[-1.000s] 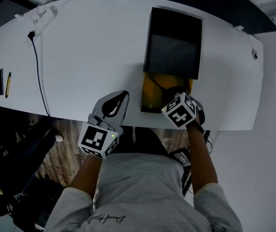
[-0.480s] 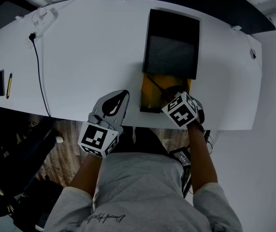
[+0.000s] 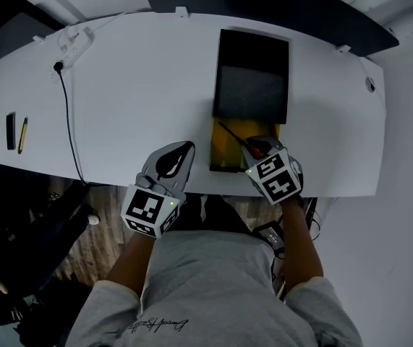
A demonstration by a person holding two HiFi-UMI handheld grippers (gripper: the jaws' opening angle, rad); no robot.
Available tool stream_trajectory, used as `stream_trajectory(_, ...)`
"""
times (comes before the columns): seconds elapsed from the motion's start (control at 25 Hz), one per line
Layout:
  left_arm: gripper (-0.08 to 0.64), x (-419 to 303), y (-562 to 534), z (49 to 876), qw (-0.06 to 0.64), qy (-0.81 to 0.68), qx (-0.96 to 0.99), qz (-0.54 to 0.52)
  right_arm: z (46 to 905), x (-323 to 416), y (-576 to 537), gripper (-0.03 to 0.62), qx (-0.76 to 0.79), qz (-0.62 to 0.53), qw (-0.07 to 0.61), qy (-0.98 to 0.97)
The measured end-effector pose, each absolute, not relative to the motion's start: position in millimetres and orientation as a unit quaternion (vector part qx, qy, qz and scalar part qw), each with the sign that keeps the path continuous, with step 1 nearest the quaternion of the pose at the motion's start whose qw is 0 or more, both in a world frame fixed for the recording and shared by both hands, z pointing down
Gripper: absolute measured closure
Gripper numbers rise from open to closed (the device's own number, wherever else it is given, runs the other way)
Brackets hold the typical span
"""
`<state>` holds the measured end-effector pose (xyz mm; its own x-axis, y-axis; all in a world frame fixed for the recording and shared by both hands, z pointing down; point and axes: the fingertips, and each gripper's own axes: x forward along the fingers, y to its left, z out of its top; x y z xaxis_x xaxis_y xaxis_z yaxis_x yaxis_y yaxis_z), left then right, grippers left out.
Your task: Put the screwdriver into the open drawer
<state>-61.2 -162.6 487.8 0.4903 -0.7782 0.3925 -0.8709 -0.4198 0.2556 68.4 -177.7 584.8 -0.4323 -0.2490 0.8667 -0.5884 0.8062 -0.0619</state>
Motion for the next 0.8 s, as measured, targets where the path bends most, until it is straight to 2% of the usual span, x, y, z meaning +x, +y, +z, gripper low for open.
stream_trajectory(0.2,0.560,-57.0,-157.6,473.7,0.207,-0.490,0.841,0.105,563.9,67.8,-172.1,0.577,0.273,0.174,0.442,-0.837)
stream_trajectory(0.8,0.560,-42.3,-137.6,436.6,0.186,-0.476,0.853,0.102,482.6,64.8,-148.1,0.578,0.321,0.175,0.321,-0.874)
